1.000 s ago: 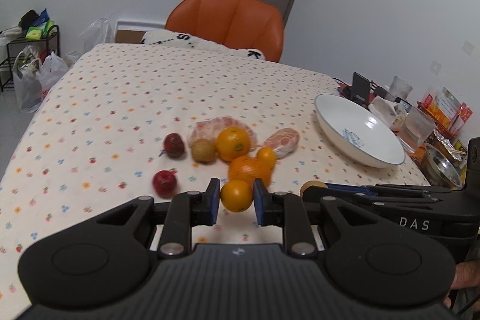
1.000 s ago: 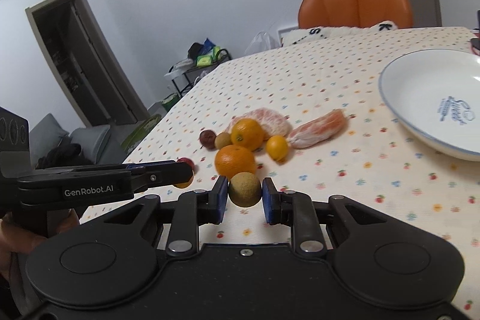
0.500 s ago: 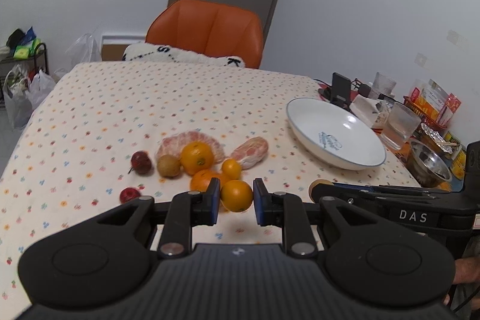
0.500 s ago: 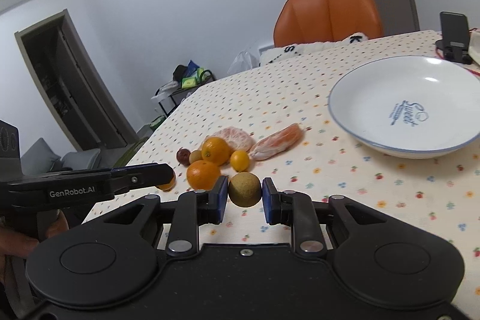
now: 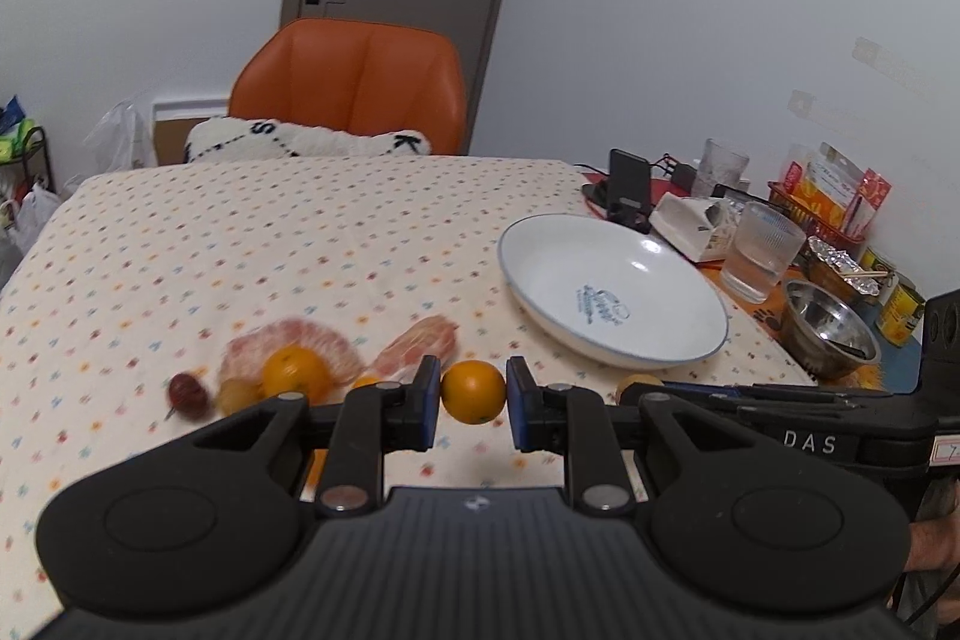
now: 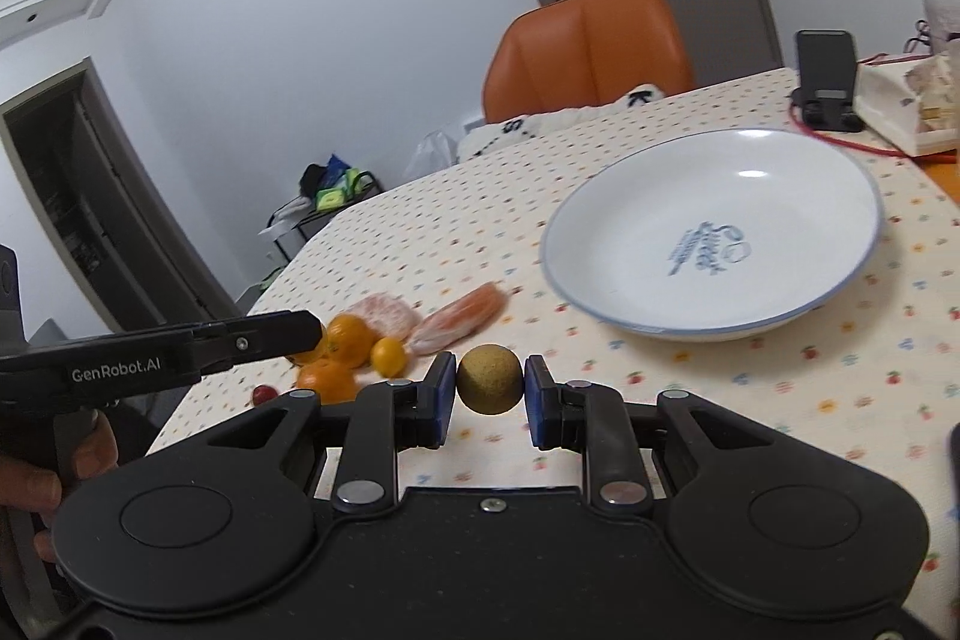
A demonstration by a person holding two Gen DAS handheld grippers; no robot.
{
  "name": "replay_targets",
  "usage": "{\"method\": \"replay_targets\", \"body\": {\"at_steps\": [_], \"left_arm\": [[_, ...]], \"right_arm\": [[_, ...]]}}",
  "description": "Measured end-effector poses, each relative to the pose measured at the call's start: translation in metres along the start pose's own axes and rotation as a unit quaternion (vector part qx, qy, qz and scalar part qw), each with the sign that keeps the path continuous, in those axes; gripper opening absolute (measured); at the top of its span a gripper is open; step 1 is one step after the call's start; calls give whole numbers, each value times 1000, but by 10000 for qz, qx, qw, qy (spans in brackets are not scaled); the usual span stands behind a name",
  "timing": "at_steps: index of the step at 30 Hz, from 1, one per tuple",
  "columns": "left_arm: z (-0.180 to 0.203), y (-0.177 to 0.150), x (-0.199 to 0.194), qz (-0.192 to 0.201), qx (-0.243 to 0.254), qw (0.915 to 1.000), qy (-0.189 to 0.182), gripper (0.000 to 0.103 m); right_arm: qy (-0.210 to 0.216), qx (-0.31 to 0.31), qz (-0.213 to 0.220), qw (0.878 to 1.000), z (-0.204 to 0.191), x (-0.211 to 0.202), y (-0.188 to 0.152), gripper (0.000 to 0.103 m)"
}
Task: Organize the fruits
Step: 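Carry the kumquat with the left tool onto the white plate while the right tool places the kiwi there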
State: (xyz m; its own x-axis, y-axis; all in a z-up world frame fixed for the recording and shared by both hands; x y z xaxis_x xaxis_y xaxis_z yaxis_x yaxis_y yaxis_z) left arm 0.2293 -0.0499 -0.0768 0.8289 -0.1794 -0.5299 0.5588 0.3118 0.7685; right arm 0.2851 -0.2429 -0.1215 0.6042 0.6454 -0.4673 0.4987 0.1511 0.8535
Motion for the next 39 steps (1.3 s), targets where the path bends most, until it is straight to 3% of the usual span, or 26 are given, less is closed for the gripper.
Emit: {"method": "replay_targets", "body": {"at_steps": [23, 39], "left_arm": [[56, 15, 86, -288, 295, 9987, -291, 21], [63, 13, 112, -461, 253, 9980, -342, 21]], "right_arm": [[-620, 121, 73, 9980, 69, 10, 15, 24], [-809, 147, 46, 9966, 80, 13, 13, 32]]}}
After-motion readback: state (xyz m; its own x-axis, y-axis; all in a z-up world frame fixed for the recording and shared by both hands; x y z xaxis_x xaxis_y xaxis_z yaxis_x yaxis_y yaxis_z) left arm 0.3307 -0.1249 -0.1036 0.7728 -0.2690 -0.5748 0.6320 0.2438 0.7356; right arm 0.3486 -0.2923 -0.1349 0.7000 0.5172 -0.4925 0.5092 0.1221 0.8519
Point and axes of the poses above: each gripper's, at about its wrist camera, not at the fingertips, and x roughly the way its jaws point, z to its right, y to its top, the point moved 5 cm from there along x, roughly the way its jaws point, and after that the axes turned 12 degrees about -x, right-handed, at the moved point
